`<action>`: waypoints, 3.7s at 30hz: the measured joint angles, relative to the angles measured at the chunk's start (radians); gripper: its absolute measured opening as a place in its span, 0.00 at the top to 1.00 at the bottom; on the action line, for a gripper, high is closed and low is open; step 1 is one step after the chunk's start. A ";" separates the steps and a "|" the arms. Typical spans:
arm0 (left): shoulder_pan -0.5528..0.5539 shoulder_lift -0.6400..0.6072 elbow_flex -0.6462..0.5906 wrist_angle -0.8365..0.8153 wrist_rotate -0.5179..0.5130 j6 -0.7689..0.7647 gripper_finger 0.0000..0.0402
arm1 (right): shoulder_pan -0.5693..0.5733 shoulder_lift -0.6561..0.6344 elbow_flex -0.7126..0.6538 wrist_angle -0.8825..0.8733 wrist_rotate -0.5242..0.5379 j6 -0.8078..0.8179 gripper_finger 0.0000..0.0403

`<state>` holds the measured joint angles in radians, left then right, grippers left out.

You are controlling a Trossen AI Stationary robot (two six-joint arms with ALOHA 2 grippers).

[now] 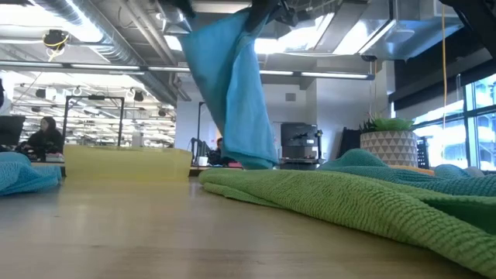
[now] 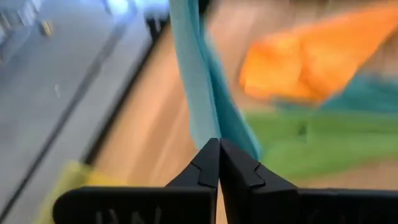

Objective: Fold microfiber towels
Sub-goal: Fold the center blue towel

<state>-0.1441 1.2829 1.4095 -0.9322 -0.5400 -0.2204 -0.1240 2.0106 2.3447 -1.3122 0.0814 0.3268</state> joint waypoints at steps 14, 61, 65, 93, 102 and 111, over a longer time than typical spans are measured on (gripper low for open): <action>-0.044 0.034 0.067 0.009 0.057 -0.323 0.74 | 0.006 0.000 0.000 -0.001 -0.031 0.005 0.98; 0.087 0.211 0.058 0.051 -0.034 -0.194 0.48 | 0.016 0.000 0.000 -0.027 -0.075 -0.010 0.98; 0.084 0.211 0.058 -0.009 -0.037 -0.196 0.48 | 0.016 0.000 0.000 -0.028 -0.075 -0.015 0.98; 0.119 0.211 0.057 -0.179 -0.077 -0.081 0.48 | 0.015 0.000 0.000 -0.045 -0.075 -0.017 0.98; 0.119 0.211 0.057 -0.184 -0.056 0.033 0.52 | 0.015 0.000 0.000 -0.044 -0.074 -0.040 0.98; 0.120 0.211 0.057 -0.202 0.028 0.066 0.77 | 0.017 0.000 0.000 -0.045 -0.074 -0.041 0.98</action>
<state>-0.0242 1.4940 1.4666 -1.1345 -0.5121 -0.1539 -0.1070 2.0109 2.3444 -1.3573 0.0071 0.2855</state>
